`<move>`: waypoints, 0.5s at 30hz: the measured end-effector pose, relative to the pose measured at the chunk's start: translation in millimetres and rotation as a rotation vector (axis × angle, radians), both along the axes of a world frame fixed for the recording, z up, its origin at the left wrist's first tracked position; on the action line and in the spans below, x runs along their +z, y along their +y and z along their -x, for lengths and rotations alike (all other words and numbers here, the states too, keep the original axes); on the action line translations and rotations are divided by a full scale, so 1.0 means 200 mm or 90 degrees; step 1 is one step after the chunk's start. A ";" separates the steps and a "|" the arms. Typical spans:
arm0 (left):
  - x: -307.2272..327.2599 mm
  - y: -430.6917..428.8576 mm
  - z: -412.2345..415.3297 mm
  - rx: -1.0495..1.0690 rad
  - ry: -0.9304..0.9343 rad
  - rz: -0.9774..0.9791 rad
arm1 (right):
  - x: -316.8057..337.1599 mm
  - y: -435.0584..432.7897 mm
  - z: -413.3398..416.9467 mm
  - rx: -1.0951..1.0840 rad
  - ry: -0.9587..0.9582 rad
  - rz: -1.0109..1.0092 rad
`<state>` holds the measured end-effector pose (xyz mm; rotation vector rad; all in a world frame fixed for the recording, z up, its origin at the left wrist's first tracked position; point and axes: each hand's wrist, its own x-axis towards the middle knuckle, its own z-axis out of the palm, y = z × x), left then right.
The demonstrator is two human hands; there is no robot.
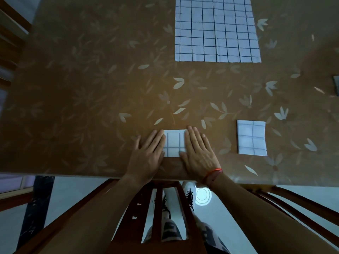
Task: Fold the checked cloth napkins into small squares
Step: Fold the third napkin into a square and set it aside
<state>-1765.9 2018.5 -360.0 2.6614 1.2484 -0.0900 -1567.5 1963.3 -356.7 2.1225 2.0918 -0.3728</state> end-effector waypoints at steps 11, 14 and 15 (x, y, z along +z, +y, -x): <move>0.07 0.03 -0.06 0.056 -0.058 0.044 | 0.09 0.00 -0.03 -0.004 -0.024 0.046; 0.09 0.07 -0.09 0.085 -0.089 0.047 | 0.12 0.02 -0.02 -0.007 -0.029 0.047; 0.10 0.08 -0.10 0.093 -0.089 0.045 | 0.12 0.03 -0.02 -0.007 -0.034 0.047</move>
